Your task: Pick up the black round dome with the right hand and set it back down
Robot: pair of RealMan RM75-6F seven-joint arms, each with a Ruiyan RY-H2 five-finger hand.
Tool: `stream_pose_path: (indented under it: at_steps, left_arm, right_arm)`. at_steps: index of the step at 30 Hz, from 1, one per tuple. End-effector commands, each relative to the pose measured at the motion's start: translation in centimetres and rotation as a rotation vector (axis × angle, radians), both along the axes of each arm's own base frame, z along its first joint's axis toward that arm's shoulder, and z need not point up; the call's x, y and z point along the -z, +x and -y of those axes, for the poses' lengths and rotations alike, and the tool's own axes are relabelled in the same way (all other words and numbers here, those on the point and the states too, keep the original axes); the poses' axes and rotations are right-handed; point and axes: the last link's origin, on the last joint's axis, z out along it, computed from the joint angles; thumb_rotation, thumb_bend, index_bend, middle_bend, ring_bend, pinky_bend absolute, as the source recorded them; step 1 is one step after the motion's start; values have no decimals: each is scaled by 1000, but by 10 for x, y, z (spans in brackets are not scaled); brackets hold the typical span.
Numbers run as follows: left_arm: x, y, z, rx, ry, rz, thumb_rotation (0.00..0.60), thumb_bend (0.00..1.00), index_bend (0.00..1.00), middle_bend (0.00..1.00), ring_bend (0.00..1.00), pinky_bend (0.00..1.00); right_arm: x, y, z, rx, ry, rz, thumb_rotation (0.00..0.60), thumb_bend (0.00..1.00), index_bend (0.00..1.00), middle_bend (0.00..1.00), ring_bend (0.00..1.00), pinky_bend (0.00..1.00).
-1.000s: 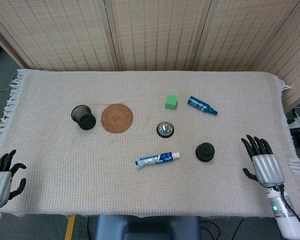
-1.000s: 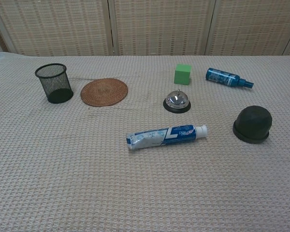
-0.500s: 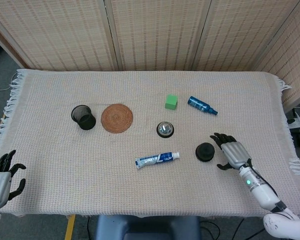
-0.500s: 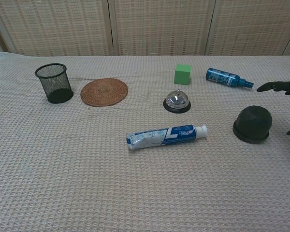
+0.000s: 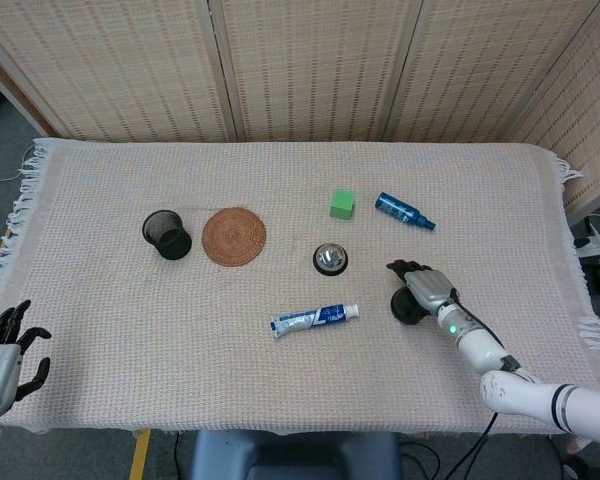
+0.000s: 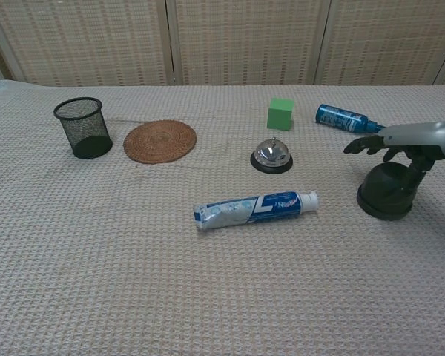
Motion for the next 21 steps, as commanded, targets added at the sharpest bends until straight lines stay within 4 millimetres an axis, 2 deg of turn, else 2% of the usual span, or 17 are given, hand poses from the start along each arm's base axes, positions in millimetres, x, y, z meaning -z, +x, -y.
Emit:
stream_pose_path:
  at_steps: [1, 10, 14, 21]
  left_arm:
    - [-1, 0, 0, 0, 1, 1, 600, 415, 376, 0, 0, 390]
    - [0, 0, 0, 1, -1, 0, 600, 414, 379, 0, 0, 390]
    - [1, 0, 0, -1, -3, -2, 600, 414, 379, 0, 0, 390]
    - [0, 0, 0, -1, -2, 0, 600, 414, 379, 0, 0, 390]
  right_arm:
    - [4, 0, 2, 4, 12, -11, 600, 142, 0, 0, 0, 140]
    - [5, 0, 0, 9, 32, -27, 600, 142, 0, 5, 27, 215]
    - [5, 1, -7, 3, 46, -36, 600, 142, 0, 25, 68, 272]
    - [7, -3, -5, 15, 34, -62, 600, 142, 0, 79, 154, 374]
